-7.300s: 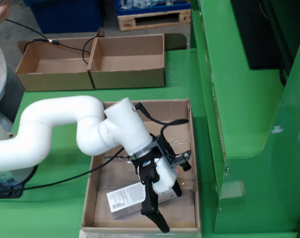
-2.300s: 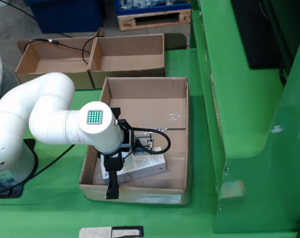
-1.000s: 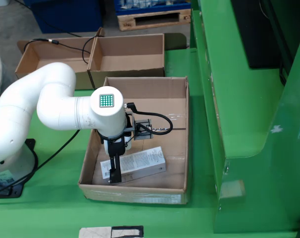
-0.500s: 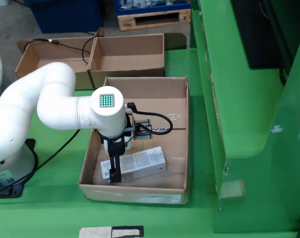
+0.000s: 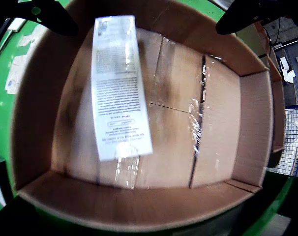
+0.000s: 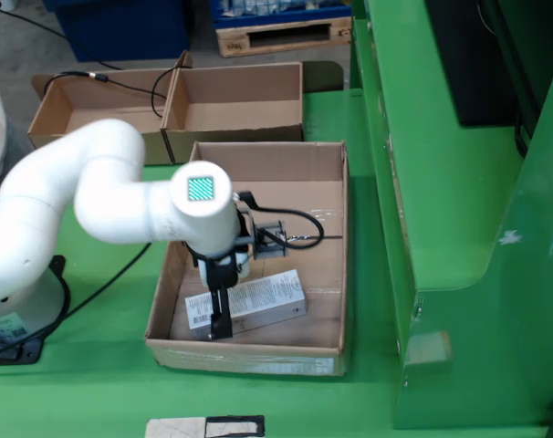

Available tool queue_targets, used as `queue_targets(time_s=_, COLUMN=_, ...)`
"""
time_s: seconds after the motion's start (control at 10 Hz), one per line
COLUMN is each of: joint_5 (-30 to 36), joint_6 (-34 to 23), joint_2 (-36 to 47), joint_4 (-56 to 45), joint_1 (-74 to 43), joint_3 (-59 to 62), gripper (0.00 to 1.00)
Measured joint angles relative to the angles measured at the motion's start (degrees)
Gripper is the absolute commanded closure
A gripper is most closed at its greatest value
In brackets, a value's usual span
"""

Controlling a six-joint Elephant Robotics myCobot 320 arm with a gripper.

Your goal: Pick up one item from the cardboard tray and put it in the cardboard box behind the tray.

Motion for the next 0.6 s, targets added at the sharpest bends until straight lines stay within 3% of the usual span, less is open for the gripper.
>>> queue_targets(time_s=0.6, joint_5=-0.62, joint_6=2.28, joint_2=-10.11, joint_4=11.25, joint_1=0.43, joint_3=0.00, gripper=0.00)
